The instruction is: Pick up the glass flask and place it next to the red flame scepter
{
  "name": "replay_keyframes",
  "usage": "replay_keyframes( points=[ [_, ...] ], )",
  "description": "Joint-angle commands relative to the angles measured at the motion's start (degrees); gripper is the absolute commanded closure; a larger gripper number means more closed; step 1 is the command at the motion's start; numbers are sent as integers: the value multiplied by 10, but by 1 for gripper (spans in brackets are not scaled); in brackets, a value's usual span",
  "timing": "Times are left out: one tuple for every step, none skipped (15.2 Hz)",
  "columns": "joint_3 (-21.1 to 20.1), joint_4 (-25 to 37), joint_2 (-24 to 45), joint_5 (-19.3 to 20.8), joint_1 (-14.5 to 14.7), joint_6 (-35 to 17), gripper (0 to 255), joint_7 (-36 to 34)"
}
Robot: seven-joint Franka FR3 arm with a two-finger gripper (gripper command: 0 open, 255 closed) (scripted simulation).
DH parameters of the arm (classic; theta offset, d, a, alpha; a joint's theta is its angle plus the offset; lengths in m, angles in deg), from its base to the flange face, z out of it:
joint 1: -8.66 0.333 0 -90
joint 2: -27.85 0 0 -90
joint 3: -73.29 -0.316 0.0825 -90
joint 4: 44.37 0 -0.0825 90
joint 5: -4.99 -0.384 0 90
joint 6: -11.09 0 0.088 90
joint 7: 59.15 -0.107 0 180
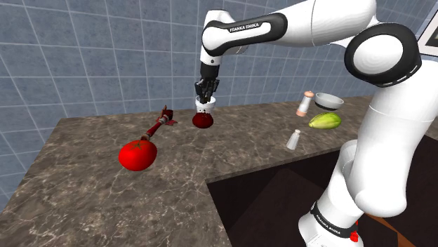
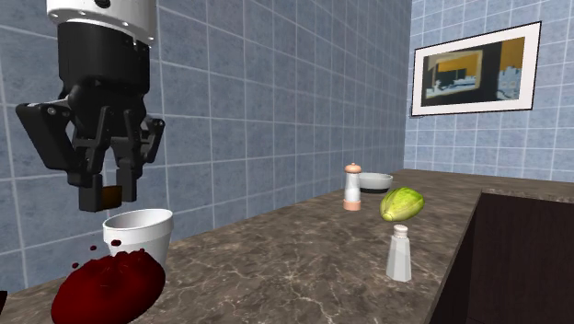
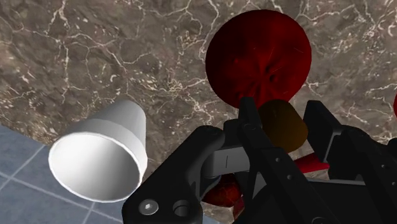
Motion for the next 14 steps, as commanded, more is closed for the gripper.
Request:
replay_keyframes(
  points=[
    [0,-11,3,-1,-1,-14,255,2],
    [0,-17,4,-2,-1,-22,255,2],
    [0,-23,6,-2,-1,-29,255,3],
    [0,-29,7,-3,-1,-36,255,4],
    [0,-35,9,-4,-1,-43,255,4],
    [0,-40,10,-5,-1,-51,255,5],
    [-1,-46,12,-5,-1,-58,255,6],
    [-1,-51,14,-6,-1,-65,255,6],
    [-1,-56,16,-7,-1,-72,255,7],
    [-1,-61,19,-8,-1,-79,255,8],
    [-1,-66,21,-9,-1,-86,255,9],
    [-2,-71,24,-10,-1,-93,255,9],
    [-2,-75,26,-11,-1,-100,255,10],
    [-2,-80,29,-12,-2,-107,255,11]
  ],
)
